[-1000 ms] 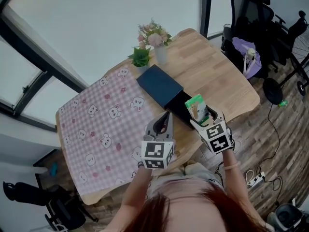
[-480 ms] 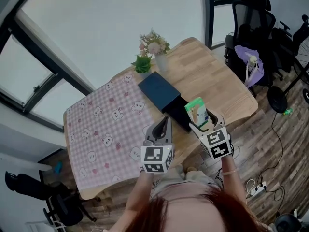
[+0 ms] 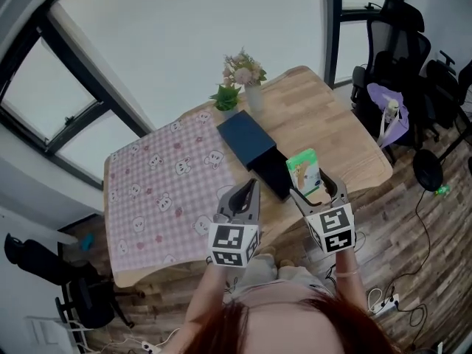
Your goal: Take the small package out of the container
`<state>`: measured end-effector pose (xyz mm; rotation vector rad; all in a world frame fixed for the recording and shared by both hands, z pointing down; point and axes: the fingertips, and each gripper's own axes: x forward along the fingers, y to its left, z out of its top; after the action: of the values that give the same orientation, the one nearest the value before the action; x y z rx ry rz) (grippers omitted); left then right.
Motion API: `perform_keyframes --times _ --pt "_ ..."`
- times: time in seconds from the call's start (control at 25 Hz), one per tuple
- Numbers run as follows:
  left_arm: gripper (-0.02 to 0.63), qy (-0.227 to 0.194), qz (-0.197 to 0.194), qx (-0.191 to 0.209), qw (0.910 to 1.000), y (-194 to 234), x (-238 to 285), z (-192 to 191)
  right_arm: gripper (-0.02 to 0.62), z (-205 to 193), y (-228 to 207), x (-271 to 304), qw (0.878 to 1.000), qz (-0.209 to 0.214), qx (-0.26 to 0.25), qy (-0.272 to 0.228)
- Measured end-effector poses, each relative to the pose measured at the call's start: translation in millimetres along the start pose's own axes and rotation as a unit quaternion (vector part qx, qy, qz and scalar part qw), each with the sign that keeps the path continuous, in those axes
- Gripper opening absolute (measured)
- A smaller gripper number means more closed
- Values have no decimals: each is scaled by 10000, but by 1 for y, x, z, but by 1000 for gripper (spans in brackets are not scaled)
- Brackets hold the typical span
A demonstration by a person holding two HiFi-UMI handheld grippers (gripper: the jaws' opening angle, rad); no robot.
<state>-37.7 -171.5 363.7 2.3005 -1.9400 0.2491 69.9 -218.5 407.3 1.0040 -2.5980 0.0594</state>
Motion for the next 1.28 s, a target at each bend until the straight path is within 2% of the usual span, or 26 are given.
perform_keyframes --times 0.44,0.8,1.28 --pt "14 -218 16 -9 9998 -16 -28 22 342 30 16 -37 9970 -16 -102 -764" --pt "14 -344 -206 34 9992 1 -51 34 342 52 39 -43 9957 -283 -116 -879" --pt "14 -514 -229 20 9984 34 -90 43 342 82 78 -55 9925 -575 -290 -1038"
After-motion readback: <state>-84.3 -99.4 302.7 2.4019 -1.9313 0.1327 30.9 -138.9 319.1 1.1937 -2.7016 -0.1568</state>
